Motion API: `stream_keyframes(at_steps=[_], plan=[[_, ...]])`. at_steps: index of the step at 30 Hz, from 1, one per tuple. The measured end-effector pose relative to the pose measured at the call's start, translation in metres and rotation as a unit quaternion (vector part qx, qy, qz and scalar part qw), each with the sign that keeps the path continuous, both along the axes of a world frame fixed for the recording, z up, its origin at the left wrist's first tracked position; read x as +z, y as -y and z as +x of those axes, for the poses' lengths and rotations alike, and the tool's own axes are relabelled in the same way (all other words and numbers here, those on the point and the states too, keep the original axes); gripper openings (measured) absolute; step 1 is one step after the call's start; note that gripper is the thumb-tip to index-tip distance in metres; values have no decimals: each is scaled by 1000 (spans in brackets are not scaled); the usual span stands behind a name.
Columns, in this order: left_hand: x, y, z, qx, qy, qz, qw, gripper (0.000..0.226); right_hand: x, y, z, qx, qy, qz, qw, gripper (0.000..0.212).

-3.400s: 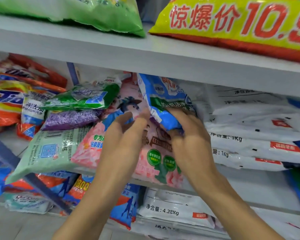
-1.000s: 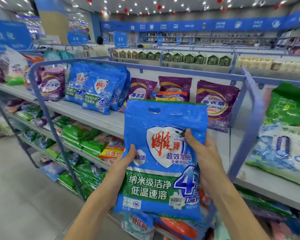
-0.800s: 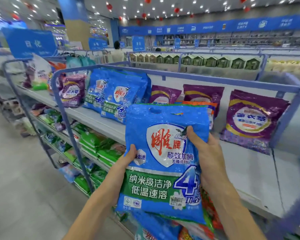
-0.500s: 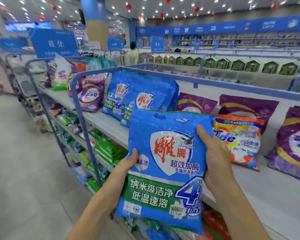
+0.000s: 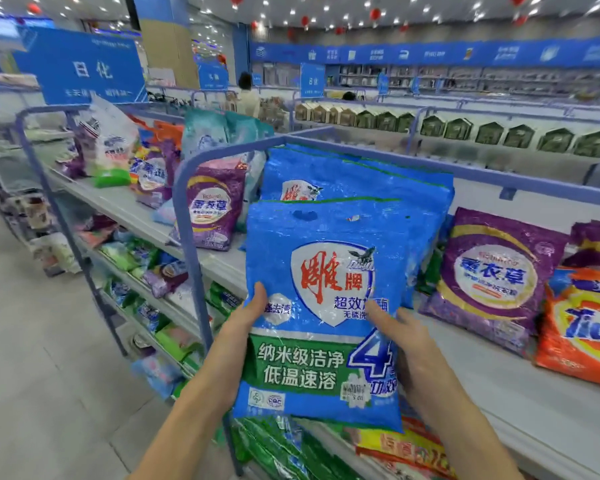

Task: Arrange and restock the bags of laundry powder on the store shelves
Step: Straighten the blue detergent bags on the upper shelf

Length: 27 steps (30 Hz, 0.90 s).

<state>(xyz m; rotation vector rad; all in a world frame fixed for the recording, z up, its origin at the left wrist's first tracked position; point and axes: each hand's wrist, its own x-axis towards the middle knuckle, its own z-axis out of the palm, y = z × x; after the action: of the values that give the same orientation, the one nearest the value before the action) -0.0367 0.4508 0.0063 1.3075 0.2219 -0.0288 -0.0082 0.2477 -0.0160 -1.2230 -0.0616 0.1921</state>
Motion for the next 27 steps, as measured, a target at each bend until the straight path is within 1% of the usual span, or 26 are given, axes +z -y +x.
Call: stream_keyframes(at_steps=[1,2,4,5,6,8,9,10,11,12,14,15,16,17,18,19,20,21,22,23,25,26,27], plan=[[-7,-18,18,11,11,-13,1000,35,-2,-17,3,-23,7,-8,1000,52],[-8,-36,39,21,10,4,1000,40,-4,-33,6,-47,12,-7,999,46],[-2,-62,79,22,7,26,999,74,-3,-63,12,-90,12,1,996,35],[-5,-73,93,31,14,24,999,70,-3,-75,16,-109,6,0,994,30],[-9,-82,102,30,10,38,999,59,-4,-85,21,-127,5,-2,992,25],[-17,-96,117,-19,8,32,999,50,-3,-100,30,-161,1,-12,987,18],[-20,-100,118,-44,1,49,998,44,-2,-106,35,-175,1,-15,984,17],[-20,-105,121,-50,10,75,996,36,-2,-110,41,-186,2,-15,982,19],[-19,-108,125,-43,25,92,995,35,-1,-115,48,-194,1,-13,981,23],[-16,-111,130,-48,34,104,993,41,-1,-118,56,-204,-1,-11,979,29],[-11,-120,154,-66,62,101,991,74,-1,-125,76,-232,3,-13,973,46],[-9,-122,162,-58,74,101,990,83,2,-130,86,-243,10,-17,970,61],[-5,-125,171,-51,81,107,990,84,3,-134,96,-253,15,-17,967,77],[-4,-127,180,-53,89,122,987,81,3,-137,106,-263,17,-18,965,83],[-2,-129,190,-50,96,126,986,76,6,-140,114,-262,26,-10,965,73],[1,-130,200,-49,102,127,985,74,5,-143,126,-267,30,-6,963,55],[4,-132,209,-54,103,135,984,64,6,-146,135,-265,35,5,964,41],[5,-133,219,-51,106,135,984,45,8,-150,142,-261,37,8,965,36],[7,-135,230,-42,103,127,986,26,9,-153,151,-254,40,5,966,38],[6,-137,243,-27,100,115,988,14,11,-157,159,-245,46,-5,969,38],[5,-139,260,9,90,97,991,7,15,-166,173,-242,51,-45,968,13],[0,-140,270,19,90,94,991,2,15,-169,179,-245,50,-71,966,8],[-3,-141,276,26,90,93,991,4,14,-172,185,-255,48,-98,961,10]])
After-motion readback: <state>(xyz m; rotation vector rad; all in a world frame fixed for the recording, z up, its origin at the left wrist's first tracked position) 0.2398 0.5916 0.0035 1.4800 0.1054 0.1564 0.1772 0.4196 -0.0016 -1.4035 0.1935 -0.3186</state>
